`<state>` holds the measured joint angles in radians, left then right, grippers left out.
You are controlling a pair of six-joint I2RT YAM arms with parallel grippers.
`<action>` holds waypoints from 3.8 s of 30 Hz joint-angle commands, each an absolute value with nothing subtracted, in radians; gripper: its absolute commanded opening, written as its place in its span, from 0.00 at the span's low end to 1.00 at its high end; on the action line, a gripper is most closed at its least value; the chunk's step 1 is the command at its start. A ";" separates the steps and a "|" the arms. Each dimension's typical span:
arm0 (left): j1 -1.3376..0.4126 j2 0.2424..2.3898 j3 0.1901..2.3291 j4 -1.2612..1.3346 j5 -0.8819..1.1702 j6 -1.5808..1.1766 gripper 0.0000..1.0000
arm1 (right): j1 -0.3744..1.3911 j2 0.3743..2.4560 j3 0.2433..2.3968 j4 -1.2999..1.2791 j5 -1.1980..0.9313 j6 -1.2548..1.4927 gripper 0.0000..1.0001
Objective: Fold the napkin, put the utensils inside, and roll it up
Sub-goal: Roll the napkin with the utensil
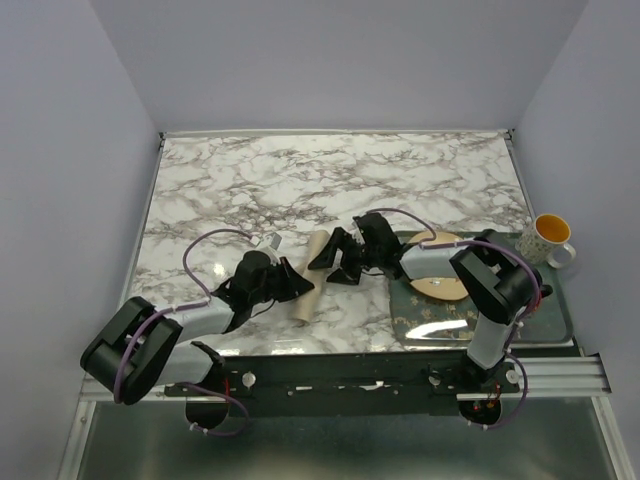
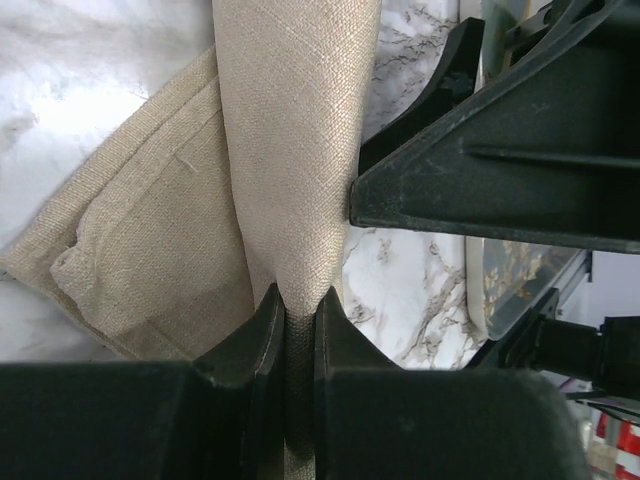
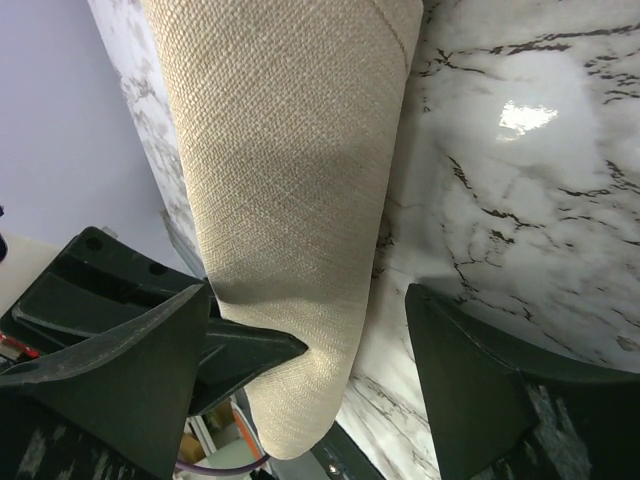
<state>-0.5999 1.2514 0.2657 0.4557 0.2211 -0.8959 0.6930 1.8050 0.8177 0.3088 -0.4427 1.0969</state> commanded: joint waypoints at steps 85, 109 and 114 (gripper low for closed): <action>-1.198 1.629 0.856 -0.324 -0.792 -0.545 0.32 | 0.756 1.899 1.132 -0.284 -0.304 1.224 0.05; -0.784 1.210 0.433 0.113 -0.123 -0.672 0.00 | 0.721 1.805 0.974 0.028 -0.414 1.012 0.91; -0.709 1.181 0.381 0.190 0.035 -0.696 0.00 | 0.722 1.828 0.986 0.081 -0.419 1.023 0.91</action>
<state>-0.7670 1.2053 0.4191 0.0856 -0.1722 -0.6567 0.7246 1.8168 0.9882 -0.0093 -0.3931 1.0401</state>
